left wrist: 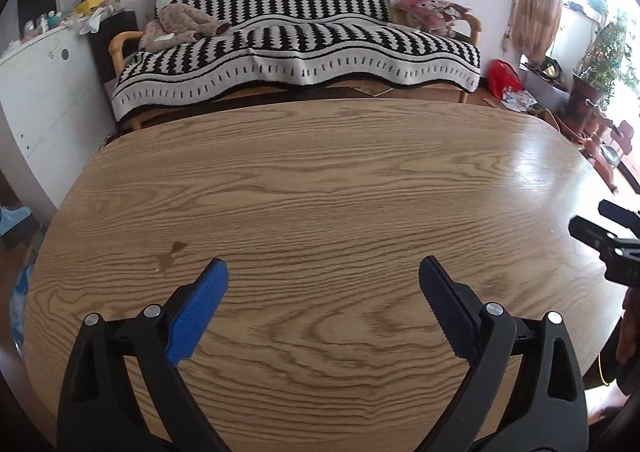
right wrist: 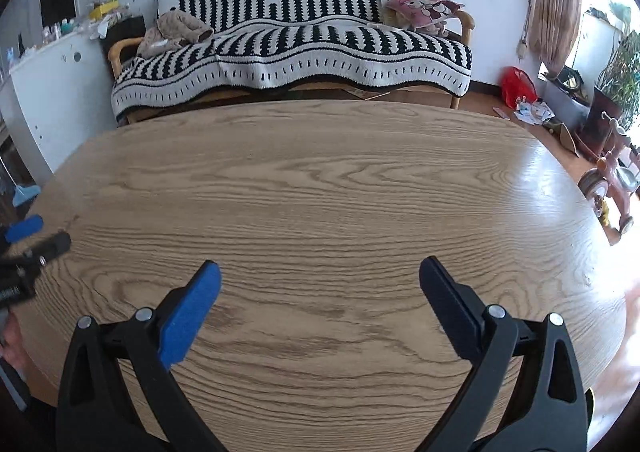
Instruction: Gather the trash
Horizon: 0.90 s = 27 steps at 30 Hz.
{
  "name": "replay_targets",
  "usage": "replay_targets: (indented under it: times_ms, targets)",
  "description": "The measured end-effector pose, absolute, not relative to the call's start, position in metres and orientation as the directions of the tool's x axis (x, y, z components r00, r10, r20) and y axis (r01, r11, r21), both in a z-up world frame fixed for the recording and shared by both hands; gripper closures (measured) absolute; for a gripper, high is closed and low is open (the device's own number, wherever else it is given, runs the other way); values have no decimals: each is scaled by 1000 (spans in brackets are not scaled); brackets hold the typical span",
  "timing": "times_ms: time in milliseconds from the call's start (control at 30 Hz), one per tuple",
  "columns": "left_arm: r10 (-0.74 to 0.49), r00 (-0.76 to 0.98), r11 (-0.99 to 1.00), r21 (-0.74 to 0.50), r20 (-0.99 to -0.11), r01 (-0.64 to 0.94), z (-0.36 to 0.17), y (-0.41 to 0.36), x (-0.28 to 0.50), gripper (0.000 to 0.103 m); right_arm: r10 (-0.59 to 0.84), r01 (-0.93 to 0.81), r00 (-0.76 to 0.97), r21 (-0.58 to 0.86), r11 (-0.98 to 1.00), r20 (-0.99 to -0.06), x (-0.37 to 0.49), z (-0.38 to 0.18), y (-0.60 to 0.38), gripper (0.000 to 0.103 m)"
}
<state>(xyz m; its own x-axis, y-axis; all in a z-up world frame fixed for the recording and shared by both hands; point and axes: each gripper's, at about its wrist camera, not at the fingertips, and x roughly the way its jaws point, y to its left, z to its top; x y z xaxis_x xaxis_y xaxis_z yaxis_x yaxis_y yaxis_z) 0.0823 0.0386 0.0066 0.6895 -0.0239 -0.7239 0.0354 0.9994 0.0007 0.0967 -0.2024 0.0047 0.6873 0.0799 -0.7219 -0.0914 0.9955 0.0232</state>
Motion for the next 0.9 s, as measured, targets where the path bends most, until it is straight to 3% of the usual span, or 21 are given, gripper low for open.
replay_targets:
  times_ms: [900]
  targets:
    - [-41, 687, 999, -26, -725, 32, 4, 34, 75, 10, 71, -46, 688, 55, 997, -723, 83, 7, -229, 7]
